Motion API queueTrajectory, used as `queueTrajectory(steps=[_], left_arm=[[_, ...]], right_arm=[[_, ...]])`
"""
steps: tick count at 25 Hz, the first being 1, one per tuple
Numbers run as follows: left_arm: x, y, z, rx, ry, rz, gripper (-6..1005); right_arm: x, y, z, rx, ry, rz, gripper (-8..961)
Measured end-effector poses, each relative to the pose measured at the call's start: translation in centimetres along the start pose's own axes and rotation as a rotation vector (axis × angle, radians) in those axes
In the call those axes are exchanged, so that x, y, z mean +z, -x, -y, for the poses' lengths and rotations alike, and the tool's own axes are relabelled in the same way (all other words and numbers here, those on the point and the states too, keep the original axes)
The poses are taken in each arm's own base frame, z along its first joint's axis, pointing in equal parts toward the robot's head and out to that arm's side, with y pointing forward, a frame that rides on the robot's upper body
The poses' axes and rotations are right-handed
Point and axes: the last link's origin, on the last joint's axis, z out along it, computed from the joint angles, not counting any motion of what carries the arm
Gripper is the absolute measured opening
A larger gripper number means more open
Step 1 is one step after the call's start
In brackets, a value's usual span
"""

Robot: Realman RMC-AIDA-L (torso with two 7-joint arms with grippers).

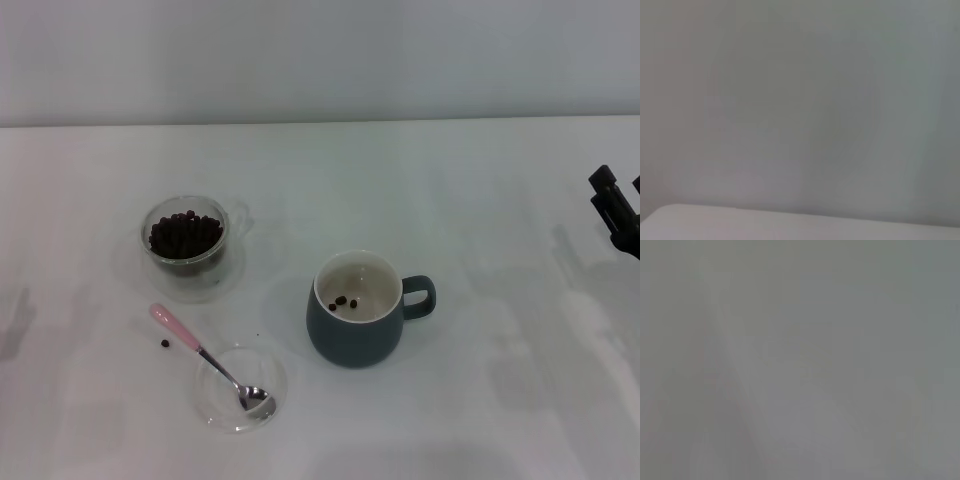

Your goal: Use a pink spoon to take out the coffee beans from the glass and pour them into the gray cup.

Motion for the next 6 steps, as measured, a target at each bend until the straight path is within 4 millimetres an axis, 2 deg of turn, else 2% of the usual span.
queueTrajectory(steps=[6], left_arm=[[-0.3,-0.02,-0.05,-0.004,0.003,-0.01,878]], right_arm=[[0.34,0.19,-0.05,-0.008,0.004,0.007,709]])
